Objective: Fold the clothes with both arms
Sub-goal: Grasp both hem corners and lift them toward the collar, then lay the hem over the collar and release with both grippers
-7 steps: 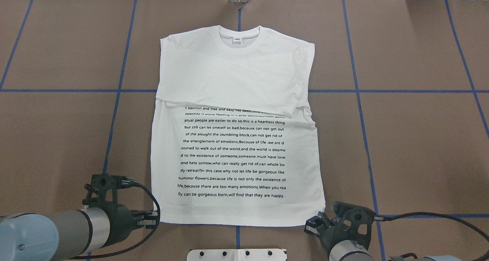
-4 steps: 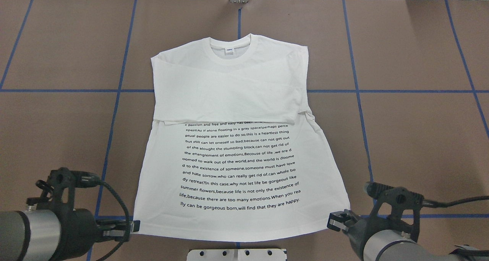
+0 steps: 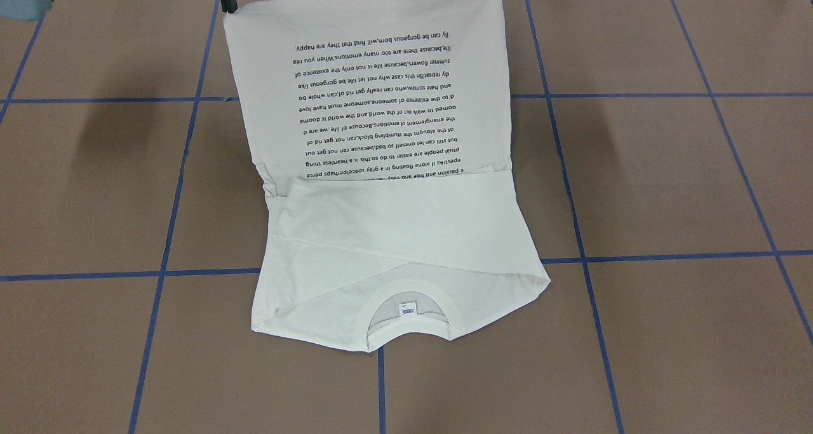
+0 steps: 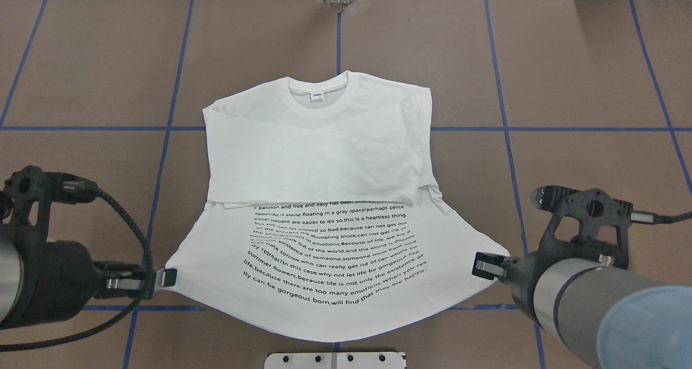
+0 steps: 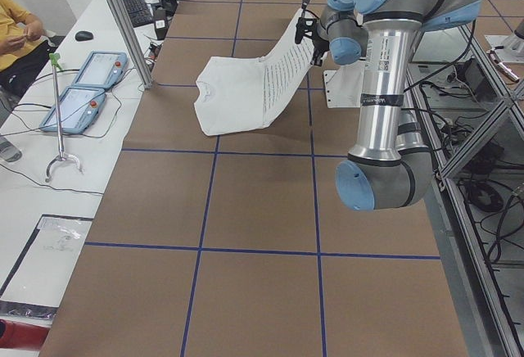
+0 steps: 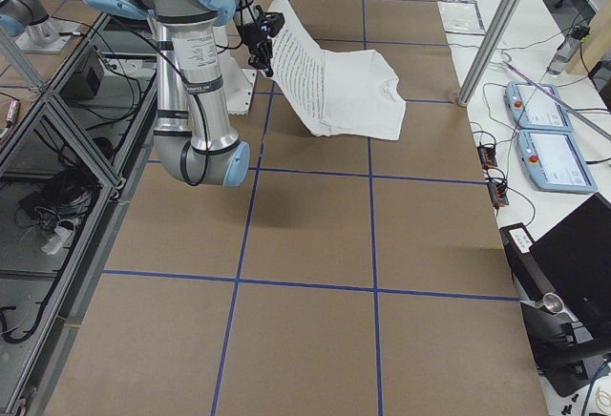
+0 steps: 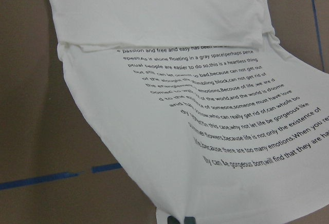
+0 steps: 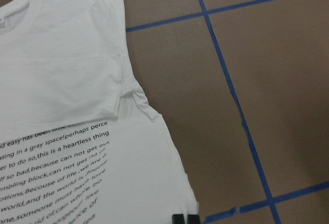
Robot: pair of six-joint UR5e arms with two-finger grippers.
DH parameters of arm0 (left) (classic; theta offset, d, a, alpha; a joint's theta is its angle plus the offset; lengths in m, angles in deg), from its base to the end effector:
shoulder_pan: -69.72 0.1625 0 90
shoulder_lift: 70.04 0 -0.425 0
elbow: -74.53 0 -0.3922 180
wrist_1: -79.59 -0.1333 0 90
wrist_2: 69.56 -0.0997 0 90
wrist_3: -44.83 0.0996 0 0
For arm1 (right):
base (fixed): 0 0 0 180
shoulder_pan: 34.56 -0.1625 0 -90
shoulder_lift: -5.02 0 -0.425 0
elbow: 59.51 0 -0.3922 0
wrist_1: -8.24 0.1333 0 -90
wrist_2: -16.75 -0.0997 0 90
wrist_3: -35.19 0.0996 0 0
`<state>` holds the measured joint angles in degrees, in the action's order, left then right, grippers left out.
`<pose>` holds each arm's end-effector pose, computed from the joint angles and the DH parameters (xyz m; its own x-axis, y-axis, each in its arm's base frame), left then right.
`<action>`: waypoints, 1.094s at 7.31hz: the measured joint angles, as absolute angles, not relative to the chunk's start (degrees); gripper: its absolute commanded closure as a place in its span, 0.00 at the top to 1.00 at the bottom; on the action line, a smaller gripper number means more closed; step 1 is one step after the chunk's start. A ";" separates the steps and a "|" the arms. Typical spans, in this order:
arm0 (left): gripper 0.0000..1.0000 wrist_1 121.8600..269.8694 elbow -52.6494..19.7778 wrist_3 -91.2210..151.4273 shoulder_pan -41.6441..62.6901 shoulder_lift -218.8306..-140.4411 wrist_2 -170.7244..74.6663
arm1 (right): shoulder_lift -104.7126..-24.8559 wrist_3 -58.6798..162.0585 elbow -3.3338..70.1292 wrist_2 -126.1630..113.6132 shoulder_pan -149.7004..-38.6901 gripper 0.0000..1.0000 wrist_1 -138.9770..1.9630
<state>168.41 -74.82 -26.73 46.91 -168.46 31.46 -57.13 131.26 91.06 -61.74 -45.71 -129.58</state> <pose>0.2691 -0.2371 0.1672 0.4167 0.1616 -0.8946 0.0917 0.9716 0.2182 -0.3124 -0.2177 0.1554 0.7073 0.2450 0.6631 -0.3939 0.9155 0.0818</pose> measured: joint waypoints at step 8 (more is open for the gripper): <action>0.00 174.82 -38.10 -5.78 20.53 -188.47 36.77 | -46.93 111.27 55.72 -71.34 -74.65 0.00 -103.98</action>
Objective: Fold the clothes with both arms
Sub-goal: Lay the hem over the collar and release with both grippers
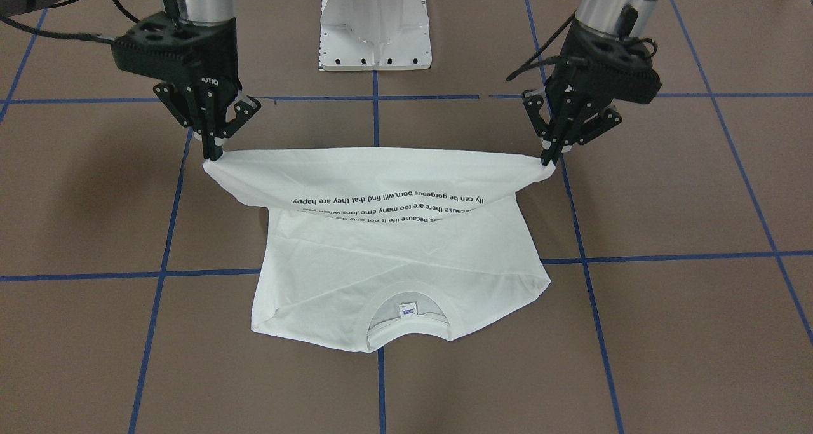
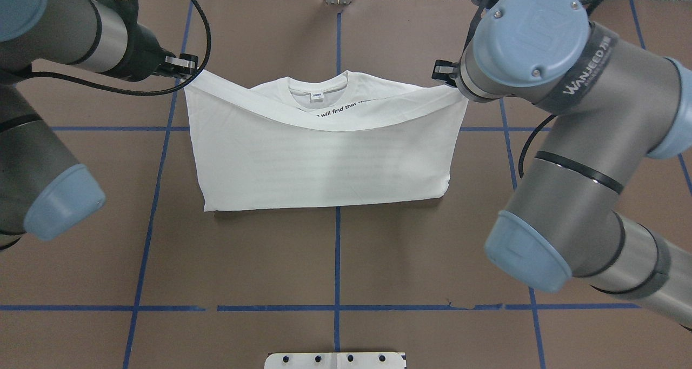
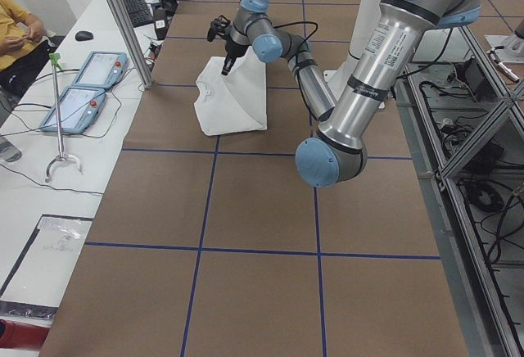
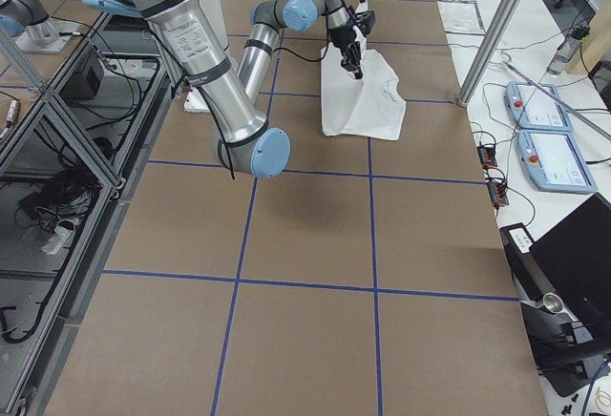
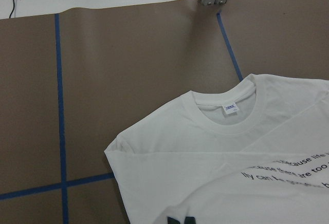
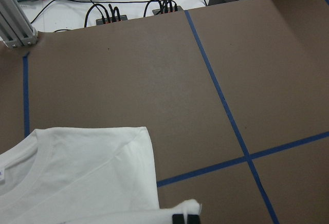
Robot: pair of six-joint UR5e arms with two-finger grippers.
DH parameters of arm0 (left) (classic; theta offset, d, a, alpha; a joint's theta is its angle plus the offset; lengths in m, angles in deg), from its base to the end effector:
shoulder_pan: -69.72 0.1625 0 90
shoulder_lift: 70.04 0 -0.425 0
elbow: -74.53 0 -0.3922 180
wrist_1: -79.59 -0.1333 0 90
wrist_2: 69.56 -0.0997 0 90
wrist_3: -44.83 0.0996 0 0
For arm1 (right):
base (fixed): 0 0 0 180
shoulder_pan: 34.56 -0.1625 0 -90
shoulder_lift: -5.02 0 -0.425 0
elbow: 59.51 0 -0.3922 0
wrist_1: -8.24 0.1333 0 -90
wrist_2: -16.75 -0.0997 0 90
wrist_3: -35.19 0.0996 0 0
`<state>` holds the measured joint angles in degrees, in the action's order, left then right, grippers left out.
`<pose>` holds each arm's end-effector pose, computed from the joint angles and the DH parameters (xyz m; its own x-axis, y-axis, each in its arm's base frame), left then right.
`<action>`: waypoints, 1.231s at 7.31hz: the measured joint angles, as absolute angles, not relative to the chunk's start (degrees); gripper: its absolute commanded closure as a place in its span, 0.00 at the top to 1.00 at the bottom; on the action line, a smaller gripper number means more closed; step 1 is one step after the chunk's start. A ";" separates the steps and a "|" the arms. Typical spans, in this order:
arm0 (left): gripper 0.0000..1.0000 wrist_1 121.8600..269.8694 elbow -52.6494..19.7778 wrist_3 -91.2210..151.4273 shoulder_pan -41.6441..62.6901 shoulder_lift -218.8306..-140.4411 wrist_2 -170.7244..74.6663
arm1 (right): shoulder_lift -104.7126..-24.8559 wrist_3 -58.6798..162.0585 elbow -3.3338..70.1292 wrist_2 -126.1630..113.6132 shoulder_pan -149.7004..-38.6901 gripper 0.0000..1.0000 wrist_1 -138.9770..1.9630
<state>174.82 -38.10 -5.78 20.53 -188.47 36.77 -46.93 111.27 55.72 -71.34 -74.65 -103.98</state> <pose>0.3018 -0.5106 0.2013 0.6443 0.1857 -0.7419 0.2130 0.8881 0.4073 -0.3549 -0.4773 0.1564 0.7188 0.2908 0.6315 -0.5022 0.8453 0.1824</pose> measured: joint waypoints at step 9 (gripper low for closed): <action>0.12 206.18 -3.17 -3.23 23.86 -192.00 32.39 | -37.53 110.71 16.12 -71.25 -75.09 0.83 -79.64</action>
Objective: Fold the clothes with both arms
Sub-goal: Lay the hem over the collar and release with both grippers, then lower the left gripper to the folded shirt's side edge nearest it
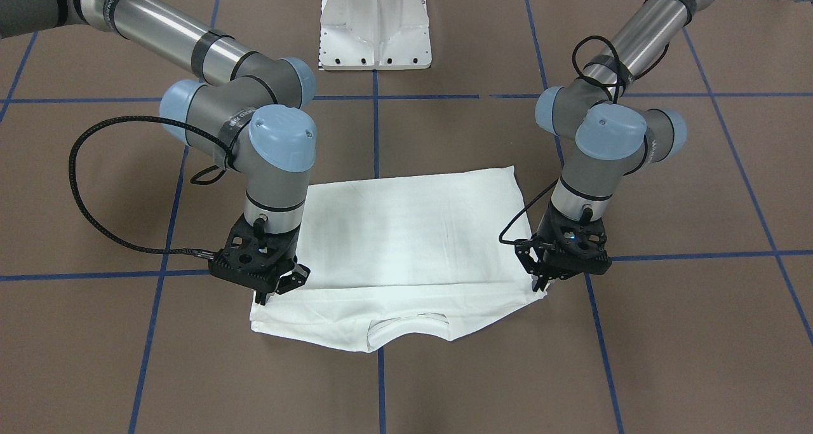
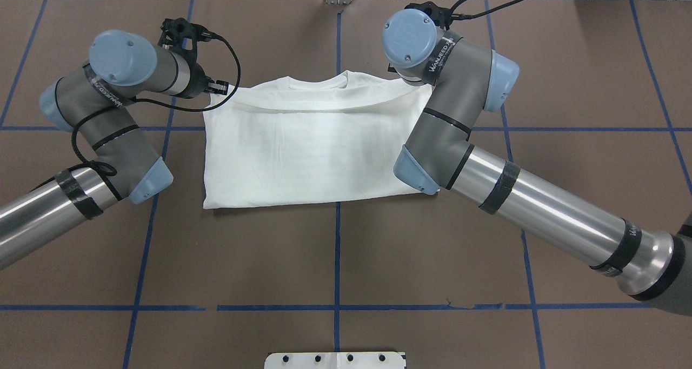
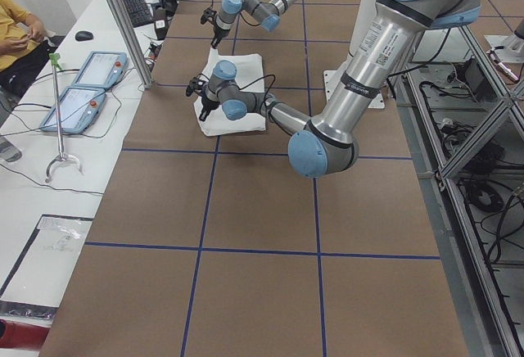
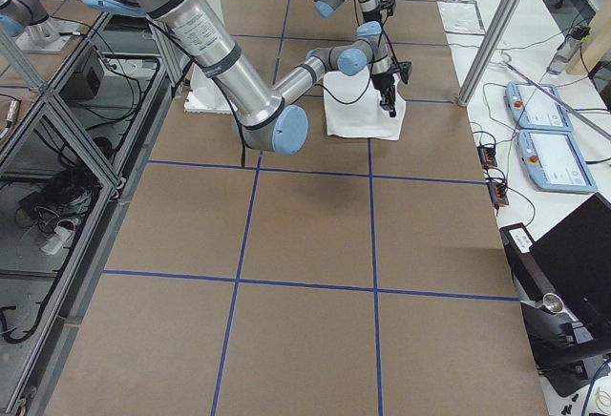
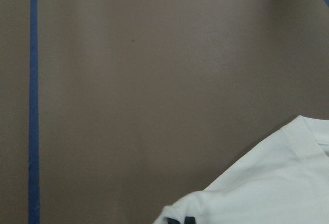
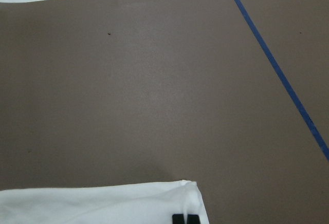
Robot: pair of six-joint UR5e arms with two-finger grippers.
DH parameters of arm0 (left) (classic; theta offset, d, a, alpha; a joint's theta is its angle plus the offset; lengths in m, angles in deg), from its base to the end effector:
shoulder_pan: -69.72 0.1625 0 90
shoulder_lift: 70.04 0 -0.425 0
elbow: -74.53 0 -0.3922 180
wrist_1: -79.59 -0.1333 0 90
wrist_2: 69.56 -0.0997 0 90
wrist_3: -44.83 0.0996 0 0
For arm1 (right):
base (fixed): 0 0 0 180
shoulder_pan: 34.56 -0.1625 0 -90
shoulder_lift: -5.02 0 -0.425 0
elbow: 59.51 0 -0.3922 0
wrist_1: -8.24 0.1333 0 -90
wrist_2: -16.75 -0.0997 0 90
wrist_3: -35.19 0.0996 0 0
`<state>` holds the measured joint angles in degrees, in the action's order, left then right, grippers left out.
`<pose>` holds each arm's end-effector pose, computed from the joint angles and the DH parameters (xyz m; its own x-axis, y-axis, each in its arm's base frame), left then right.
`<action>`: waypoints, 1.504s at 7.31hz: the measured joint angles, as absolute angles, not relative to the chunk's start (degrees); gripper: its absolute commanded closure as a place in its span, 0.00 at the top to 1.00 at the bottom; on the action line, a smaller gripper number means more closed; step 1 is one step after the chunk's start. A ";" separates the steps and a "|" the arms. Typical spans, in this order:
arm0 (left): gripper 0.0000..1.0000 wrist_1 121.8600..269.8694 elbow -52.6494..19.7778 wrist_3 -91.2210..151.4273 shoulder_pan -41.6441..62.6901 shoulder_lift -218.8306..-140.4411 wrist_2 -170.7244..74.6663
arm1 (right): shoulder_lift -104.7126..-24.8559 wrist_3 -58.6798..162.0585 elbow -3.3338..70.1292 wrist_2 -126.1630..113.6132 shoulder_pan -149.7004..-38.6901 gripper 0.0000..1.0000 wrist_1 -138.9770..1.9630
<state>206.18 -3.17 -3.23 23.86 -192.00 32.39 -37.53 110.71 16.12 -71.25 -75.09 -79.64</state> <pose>0.4280 -0.6029 0.3624 0.6769 0.2414 -0.6954 0.1745 0.8652 0.4701 -0.5044 -0.6112 0.2597 0.7676 0.3275 0.5510 -0.4883 0.8556 0.1717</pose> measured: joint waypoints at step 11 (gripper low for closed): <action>0.70 217.07 -23.33 -17.17 38.24 -170.65 27.24 | -43.65 107.78 22.28 -71.35 -74.68 1.00 -74.83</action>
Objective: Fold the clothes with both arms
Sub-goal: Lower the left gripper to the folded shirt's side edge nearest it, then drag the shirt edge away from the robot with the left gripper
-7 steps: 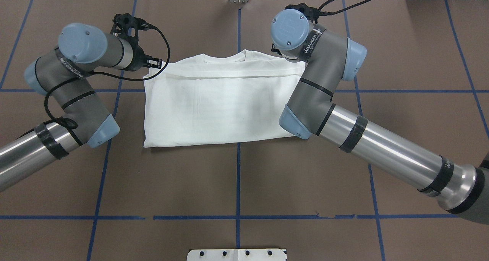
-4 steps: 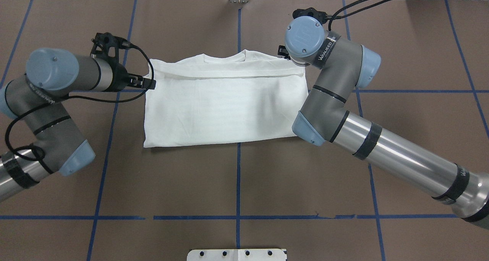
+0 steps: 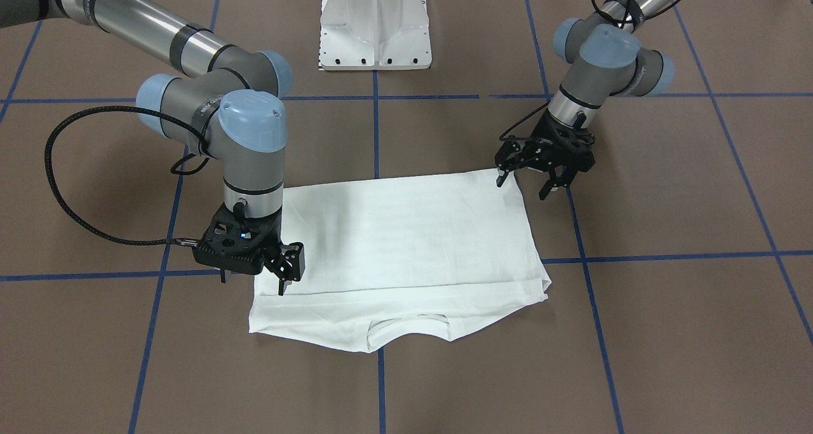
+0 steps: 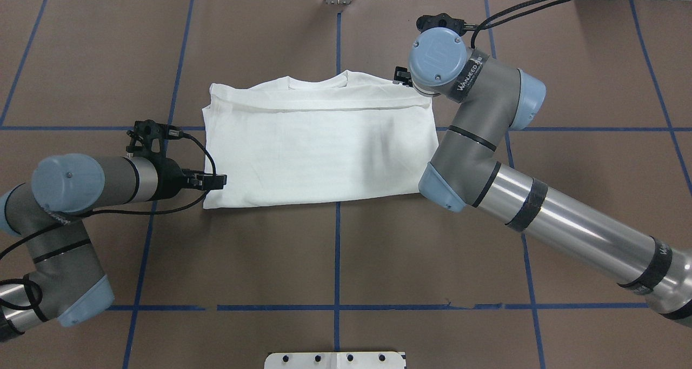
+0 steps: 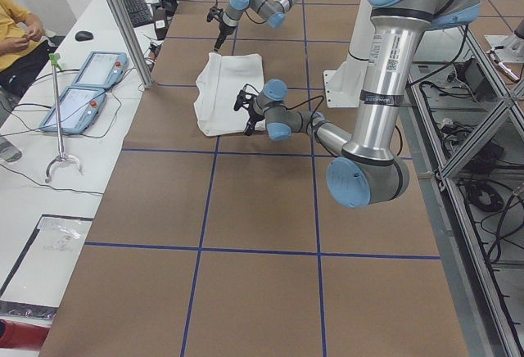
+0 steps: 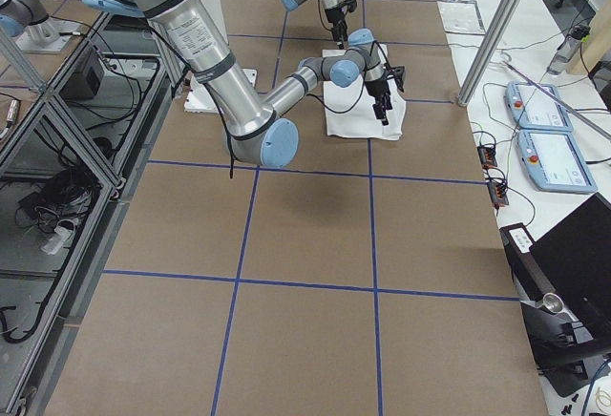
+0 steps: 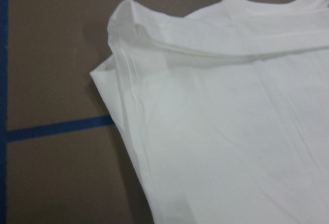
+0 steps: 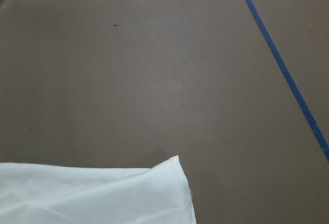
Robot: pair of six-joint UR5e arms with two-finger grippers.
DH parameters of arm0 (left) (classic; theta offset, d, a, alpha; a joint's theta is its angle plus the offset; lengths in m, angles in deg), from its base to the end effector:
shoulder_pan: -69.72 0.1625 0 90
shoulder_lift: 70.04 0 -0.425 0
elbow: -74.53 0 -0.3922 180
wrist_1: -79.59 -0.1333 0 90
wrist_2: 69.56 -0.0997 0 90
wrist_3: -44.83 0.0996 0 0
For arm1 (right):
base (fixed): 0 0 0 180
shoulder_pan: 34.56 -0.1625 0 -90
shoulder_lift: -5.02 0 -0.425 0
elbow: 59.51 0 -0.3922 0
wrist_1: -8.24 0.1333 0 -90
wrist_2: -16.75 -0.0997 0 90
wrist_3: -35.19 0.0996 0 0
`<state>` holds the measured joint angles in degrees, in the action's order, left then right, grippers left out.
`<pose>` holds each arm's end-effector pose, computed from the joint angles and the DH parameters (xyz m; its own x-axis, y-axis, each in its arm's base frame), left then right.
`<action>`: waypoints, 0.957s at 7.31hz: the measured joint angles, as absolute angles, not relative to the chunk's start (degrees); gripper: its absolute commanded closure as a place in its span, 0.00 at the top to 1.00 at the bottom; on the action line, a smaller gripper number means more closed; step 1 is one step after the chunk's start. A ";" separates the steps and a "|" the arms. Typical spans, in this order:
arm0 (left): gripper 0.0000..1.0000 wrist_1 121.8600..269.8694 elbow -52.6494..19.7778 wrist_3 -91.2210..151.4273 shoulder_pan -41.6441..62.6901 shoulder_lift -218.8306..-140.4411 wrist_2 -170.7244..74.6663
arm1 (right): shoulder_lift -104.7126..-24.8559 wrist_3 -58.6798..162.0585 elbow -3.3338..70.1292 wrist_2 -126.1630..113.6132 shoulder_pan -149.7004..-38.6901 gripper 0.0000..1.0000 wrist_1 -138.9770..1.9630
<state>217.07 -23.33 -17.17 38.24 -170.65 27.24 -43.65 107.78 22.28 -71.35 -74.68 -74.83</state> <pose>0.4322 -0.4071 0.4052 0.5070 0.2362 -0.8290 0.2132 0.8975 0.3861 -0.4851 -0.5874 0.2794 0.7561 0.2461 0.6064 -0.4550 0.8637 0.2167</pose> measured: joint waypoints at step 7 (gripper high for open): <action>0.00 217.21 -24.53 -20.93 42.20 -169.75 24.60 | -43.62 107.80 22.32 -71.17 -74.33 1.00 -74.80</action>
<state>217.21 -24.53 -20.93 42.20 -169.75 24.60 -43.62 107.80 22.32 -71.17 -74.33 -74.80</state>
